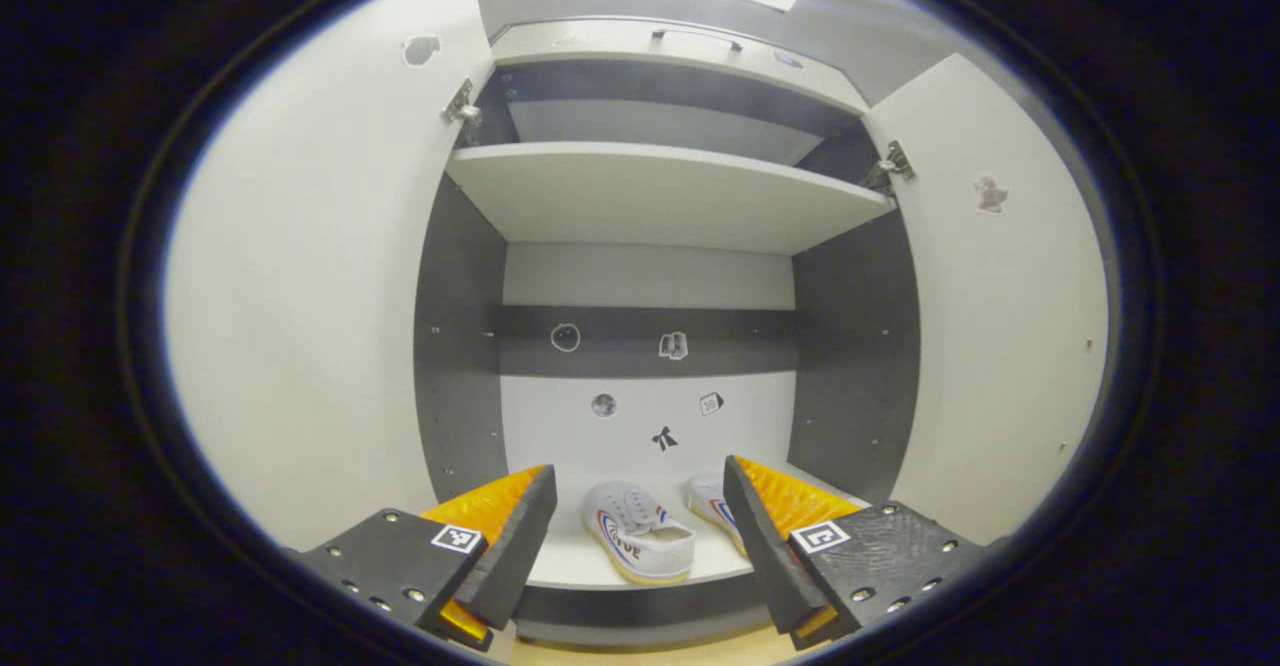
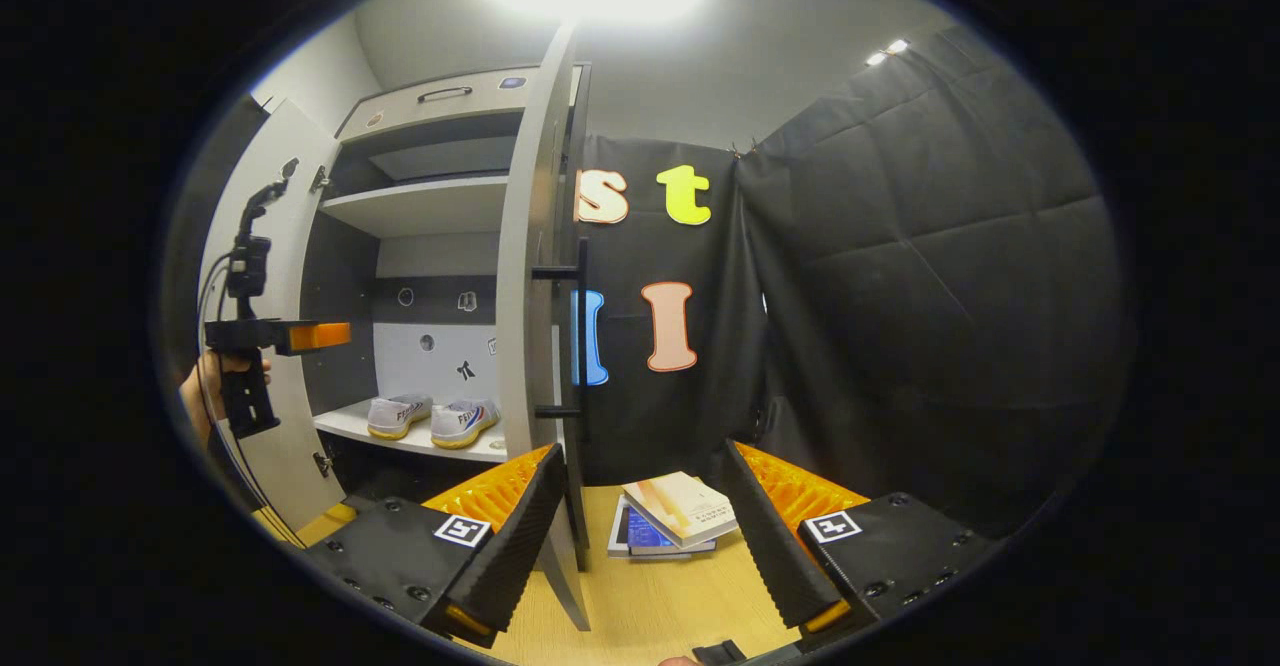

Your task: Grab one shoe with the right hand and put it into the shoe cabinet, grab the other shoe with the left hand and put it into the shoe cabinet; then close the right door with the right hand and the left door with the left hand.

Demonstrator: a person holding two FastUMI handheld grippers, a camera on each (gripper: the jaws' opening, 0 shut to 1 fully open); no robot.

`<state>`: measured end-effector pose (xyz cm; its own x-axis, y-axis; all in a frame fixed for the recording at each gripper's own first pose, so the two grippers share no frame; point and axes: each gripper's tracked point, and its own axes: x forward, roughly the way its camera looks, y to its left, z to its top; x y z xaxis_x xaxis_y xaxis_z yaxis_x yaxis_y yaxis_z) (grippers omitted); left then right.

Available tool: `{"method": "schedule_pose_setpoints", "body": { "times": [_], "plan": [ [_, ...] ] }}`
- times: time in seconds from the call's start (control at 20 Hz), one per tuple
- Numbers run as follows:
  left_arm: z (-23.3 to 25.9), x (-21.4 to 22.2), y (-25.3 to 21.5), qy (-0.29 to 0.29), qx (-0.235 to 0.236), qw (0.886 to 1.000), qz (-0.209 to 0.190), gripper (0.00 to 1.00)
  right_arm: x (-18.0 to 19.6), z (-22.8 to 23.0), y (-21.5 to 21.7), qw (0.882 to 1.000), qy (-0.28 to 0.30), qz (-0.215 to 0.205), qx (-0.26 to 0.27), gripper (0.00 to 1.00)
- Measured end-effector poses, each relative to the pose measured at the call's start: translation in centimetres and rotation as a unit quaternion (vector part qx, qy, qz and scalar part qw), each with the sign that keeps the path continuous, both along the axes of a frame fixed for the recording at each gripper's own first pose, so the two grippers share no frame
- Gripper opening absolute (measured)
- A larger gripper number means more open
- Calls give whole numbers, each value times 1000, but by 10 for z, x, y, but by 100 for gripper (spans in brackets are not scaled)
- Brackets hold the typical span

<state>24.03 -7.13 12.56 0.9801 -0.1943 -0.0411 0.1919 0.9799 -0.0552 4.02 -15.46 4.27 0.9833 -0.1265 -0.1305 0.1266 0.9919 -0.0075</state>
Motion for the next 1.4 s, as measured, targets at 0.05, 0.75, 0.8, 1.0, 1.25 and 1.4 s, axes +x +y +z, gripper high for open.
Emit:
{"method": "schedule_pose_setpoints", "body": {
  "times": [0.05, 0.75, 0.8, 1.0, 1.25, 1.4],
  "plan": [
    [2, -8, -2, -3, 1, 1000, -3, 95, 2, 4, -2, 1000, -3, 0, 1, 93],
    [-11, -139, 8, 30, 4, 999, -10, 95, 43, 21, -34, 1000, -5, -27, -6, 98],
    [-14, -149, 14, 33, 6, 999, -6, 94, 47, 21, -34, 1000, -4, -30, -9, 98],
    [-14, -175, 36, 35, 15, 999, 11, 94, 58, 22, -28, 999, 0, -37, -12, 92],
    [-11, -188, 65, 30, 8, 999, 30, 94, 59, 24, -23, 999, -2, -44, -27, 96],
    [-7, -194, 76, 27, 8, 999, 36, 94, 56, 27, -20, 998, -9, -55, -41, 96]
  ]
}}
